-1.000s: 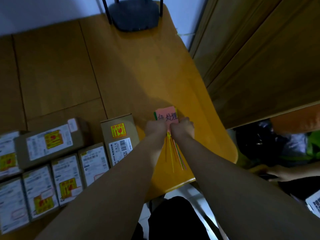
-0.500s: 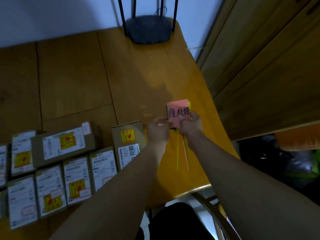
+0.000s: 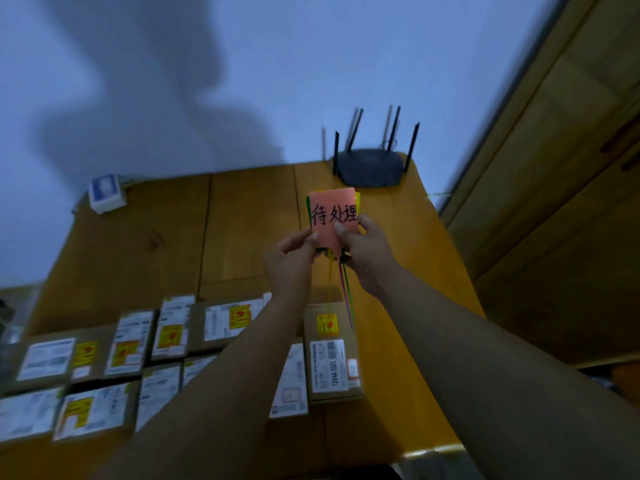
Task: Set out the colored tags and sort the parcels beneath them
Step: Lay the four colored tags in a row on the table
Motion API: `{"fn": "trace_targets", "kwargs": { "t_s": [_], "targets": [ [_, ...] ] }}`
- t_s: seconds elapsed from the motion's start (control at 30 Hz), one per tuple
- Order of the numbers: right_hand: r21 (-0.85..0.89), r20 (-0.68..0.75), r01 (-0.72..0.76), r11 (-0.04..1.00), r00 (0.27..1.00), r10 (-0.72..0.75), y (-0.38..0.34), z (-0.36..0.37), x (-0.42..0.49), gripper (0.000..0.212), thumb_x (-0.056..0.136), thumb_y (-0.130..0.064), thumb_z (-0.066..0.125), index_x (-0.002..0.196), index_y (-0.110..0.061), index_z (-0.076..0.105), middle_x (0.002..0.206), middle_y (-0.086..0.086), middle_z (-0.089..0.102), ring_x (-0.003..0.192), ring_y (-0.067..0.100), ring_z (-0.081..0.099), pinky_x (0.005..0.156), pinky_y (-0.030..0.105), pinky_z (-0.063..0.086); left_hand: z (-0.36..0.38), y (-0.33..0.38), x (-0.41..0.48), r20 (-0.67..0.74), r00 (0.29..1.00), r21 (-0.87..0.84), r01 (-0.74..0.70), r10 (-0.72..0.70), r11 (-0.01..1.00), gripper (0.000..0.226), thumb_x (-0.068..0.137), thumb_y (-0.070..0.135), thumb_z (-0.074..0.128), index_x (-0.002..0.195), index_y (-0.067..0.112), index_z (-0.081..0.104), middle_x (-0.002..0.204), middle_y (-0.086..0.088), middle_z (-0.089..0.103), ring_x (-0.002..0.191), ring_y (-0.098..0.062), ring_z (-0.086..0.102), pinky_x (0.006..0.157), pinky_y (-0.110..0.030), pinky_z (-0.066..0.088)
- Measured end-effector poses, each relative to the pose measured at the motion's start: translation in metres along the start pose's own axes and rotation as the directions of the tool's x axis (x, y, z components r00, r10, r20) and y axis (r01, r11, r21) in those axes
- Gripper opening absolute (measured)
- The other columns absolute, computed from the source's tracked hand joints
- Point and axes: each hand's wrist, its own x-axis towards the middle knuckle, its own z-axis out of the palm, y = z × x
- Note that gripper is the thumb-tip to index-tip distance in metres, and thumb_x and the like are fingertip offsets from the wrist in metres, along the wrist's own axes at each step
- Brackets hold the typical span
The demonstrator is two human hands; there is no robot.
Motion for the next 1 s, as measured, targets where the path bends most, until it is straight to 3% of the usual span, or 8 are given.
{"fn": "trace_targets", "kwargs": {
  "t_s": [0.13,0.3,0.4,0.53,0.7,0.87,1.0],
  "targets": [
    [0.030,0.126,0.059,0.998,0.990,-0.062,-0.025,0.050,-0.018,0.028,0.104,-0.012,0.064,0.131,-0.005,0.061,0.121,0.018,0.072,0.098,0.030,0.069,0.072,0.038,0.057,-0.044,0.047,0.005,-0.081,0.989,0.028,-0.120,0.122,0.992,0.019,0.083,0.018,0.085,0.095,0.005,0.079,0.091,-0.011,0.079,0.084,-0.024,0.078,0.073,-0.031,0.063],
    [0.048,0.266,0.065,0.997,0.961,-0.076,-0.039,0.114,-0.040,0.031,0.099,-0.015,0.071,0.129,-0.011,0.062,0.124,0.018,0.072,0.103,0.032,0.071,0.073,0.036,0.059,-0.109,0.088,0.007,-0.117,0.961,0.101,-0.240,0.251,0.965,0.018,0.088,0.019,0.080,0.101,0.007,0.080,0.090,-0.010,0.079,0.080,-0.019,0.078,0.070,-0.028,0.063],
    [0.045,0.374,0.036,0.998,0.926,-0.050,-0.041,0.152,-0.051,0.028,0.100,-0.016,0.070,0.128,-0.017,0.062,0.121,0.012,0.073,0.101,0.031,0.073,0.071,0.034,0.062,-0.152,0.104,0.010,-0.153,0.944,0.126,-0.275,0.293,0.953,0.010,0.091,0.020,0.078,0.099,0.013,0.079,0.088,-0.008,0.078,0.078,-0.019,0.078,0.071,-0.033,0.064],
    [0.031,0.460,0.000,1.000,0.888,-0.014,-0.033,0.204,-0.064,0.035,0.101,-0.010,0.067,0.135,-0.012,0.058,0.123,0.014,0.070,0.100,0.032,0.073,0.070,0.035,0.065,-0.210,0.116,0.015,-0.216,0.917,0.200,-0.295,0.335,0.934,0.008,0.093,0.026,0.076,0.097,0.021,0.078,0.090,-0.008,0.077,0.081,-0.025,0.077,0.071,-0.039,0.065],
    [0.021,0.437,0.021,1.000,0.899,-0.028,-0.011,0.273,-0.074,0.036,0.100,-0.011,0.070,0.134,-0.011,0.059,0.122,0.015,0.072,0.098,0.031,0.074,0.070,0.035,0.064,-0.279,0.122,0.029,-0.206,0.935,0.103,-0.274,0.290,0.956,0.015,0.090,0.030,0.078,0.103,0.024,0.076,0.097,-0.006,0.077,0.084,-0.021,0.077,0.066,-0.021,0.058],
    [0.033,0.389,-0.026,0.999,0.921,0.011,0.024,0.349,-0.074,0.040,0.095,-0.016,0.077,0.132,-0.015,0.063,0.121,0.012,0.075,0.102,0.032,0.077,0.075,0.039,0.065,-0.354,0.119,0.067,-0.176,0.963,0.018,-0.203,0.203,0.979,0.024,0.092,0.016,0.076,0.115,0.015,0.073,0.106,-0.013,0.076,0.090,-0.027,0.076,0.072,-0.030,0.061],
    [0.056,0.355,-0.108,0.993,0.931,0.082,0.057,0.406,-0.066,0.037,0.098,-0.016,0.073,0.134,-0.017,0.062,0.122,0.008,0.073,0.105,0.030,0.075,0.080,0.043,0.066,-0.413,0.113,0.109,-0.181,0.978,0.016,-0.102,0.104,0.995,0.019,0.095,0.019,0.072,0.113,0.015,0.067,0.108,-0.012,0.075,0.080,-0.022,0.076,0.061,-0.025,0.060]
  ]
}}
